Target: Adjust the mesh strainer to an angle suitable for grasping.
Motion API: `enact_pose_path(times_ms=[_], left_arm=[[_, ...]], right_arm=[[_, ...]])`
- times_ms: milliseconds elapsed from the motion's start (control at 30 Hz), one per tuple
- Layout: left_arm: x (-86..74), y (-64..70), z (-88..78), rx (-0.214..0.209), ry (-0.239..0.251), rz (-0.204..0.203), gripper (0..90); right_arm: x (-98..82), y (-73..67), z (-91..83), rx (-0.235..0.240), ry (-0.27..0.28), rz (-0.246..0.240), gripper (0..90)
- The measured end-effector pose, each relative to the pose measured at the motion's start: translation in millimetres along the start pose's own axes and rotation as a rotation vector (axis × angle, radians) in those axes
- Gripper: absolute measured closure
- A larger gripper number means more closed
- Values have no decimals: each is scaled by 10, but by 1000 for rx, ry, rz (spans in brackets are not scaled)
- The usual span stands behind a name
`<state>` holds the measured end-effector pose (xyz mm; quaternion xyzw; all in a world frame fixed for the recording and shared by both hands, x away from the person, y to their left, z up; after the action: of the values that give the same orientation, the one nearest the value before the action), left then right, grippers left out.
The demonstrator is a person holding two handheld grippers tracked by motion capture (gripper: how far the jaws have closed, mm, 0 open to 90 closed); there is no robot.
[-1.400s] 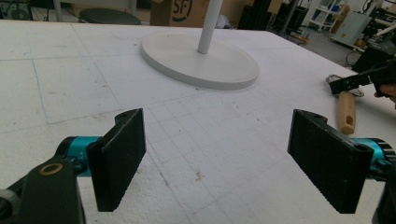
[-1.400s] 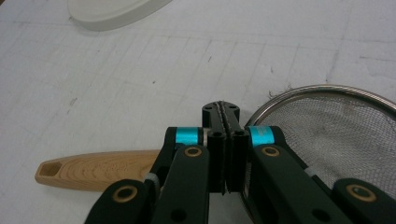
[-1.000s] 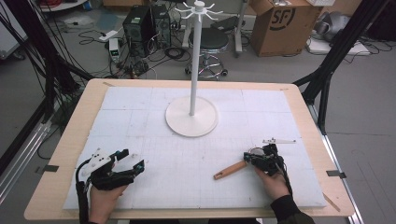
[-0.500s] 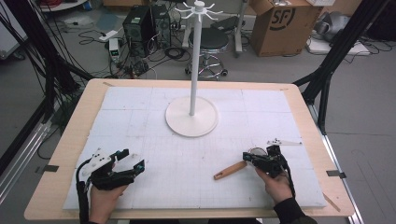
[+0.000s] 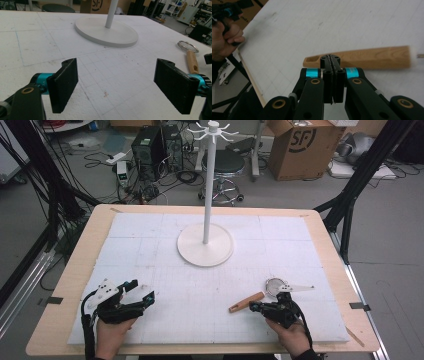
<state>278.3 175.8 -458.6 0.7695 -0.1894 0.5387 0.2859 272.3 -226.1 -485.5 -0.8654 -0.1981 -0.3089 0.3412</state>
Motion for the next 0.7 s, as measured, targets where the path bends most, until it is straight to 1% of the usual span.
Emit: enact_pose_path(times_ms=[133, 233, 267, 333, 500, 533, 567, 600, 633, 667, 700], left_arm=[[-1, -3, 0, 2, 0, -3, 202], [-1, 0, 1, 1, 0, -1, 202], [-2, 0, 2, 0, -2, -2, 202], [-2, 0, 2, 0, -1, -3, 203], [5, 6, -5, -1, 4, -3, 204], [5, 6, -4, -2, 5, -4, 204], [5, 6, -4, -2, 5, -4, 204], [4, 5, -5, -3, 4, -4, 204], [4, 5, -6, -4, 5, -5, 204], [4, 4, -10, -4, 5, -6, 204], [6, 3, -13, -5, 7, -7, 204]], right_arm=[[-66, -19, 94, -5, -42, -7, 895], [-45, -50, 133, -19, -58, -31, 895], [-44, -57, 157, -26, -71, -38, 895], [-33, -76, 210, -25, -92, -45, 895], [46, -133, 344, -18, -111, -52, 895], [46, -133, 344, -18, -111, -52, 895], [81, -144, 402, -25, -115, -55, 895], [81, -144, 402, -25, -115, -55, 895], [120, -143, 451, -31, -114, -54, 895], [120, -143, 451, -31, -114, -54, 895], [160, -131, 490, -34, -111, -46, 895]])
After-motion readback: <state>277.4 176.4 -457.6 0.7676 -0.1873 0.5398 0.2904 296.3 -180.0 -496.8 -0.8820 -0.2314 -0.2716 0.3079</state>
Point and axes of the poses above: each handheld gripper's, and its own axes: z roughly forward along the jaws, x roughly out of its top, y roughly to its right, the point moved 6 cm from there along z, roughly forward along the jaws, and after that the axes turned 3 degrees about -x, right-handed, at the moved point
